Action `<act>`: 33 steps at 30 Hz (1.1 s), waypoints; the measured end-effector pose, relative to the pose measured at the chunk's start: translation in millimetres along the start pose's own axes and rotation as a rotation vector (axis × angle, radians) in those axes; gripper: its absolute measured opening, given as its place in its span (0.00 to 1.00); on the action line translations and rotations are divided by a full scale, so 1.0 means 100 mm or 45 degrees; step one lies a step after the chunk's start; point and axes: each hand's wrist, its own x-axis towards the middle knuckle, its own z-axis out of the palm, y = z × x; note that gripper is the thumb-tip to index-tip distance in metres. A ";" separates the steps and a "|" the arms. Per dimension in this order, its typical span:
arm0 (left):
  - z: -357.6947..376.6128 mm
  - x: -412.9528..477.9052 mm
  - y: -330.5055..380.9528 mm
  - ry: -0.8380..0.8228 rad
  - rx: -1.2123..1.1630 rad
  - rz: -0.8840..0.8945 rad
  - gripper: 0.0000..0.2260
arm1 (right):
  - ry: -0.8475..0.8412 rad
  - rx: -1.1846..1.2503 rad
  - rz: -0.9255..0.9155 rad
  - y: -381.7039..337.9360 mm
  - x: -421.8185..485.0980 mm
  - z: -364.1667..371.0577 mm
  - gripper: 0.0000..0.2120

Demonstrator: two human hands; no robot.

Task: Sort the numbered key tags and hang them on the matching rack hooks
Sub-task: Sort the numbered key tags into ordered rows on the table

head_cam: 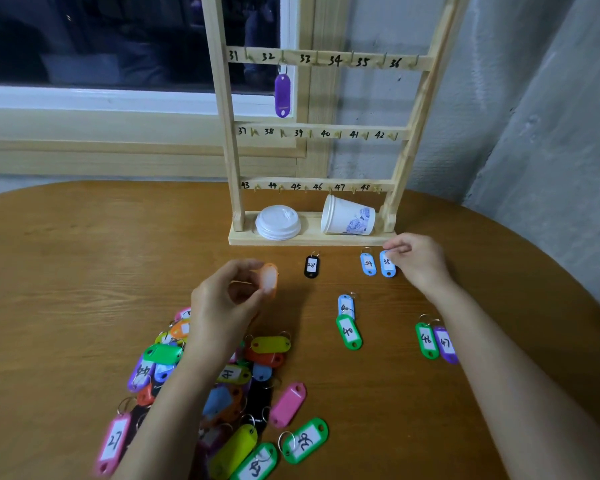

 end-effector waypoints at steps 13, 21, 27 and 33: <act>0.00 -0.02 0.06 -0.037 -0.069 -0.066 0.10 | 0.032 0.080 -0.118 -0.25 -0.20 -0.11 0.07; 0.01 -0.04 0.05 -0.050 -0.265 -0.218 0.09 | -0.251 0.516 -0.213 -0.71 -1.00 0.35 0.06; 0.03 -0.03 0.03 -0.142 -0.266 -0.172 0.08 | -0.282 0.479 -0.294 -0.76 -1.13 0.55 0.06; -0.03 -0.01 0.01 -0.140 -0.148 -0.097 0.07 | -0.224 0.548 -0.244 -0.72 -1.13 0.50 0.05</act>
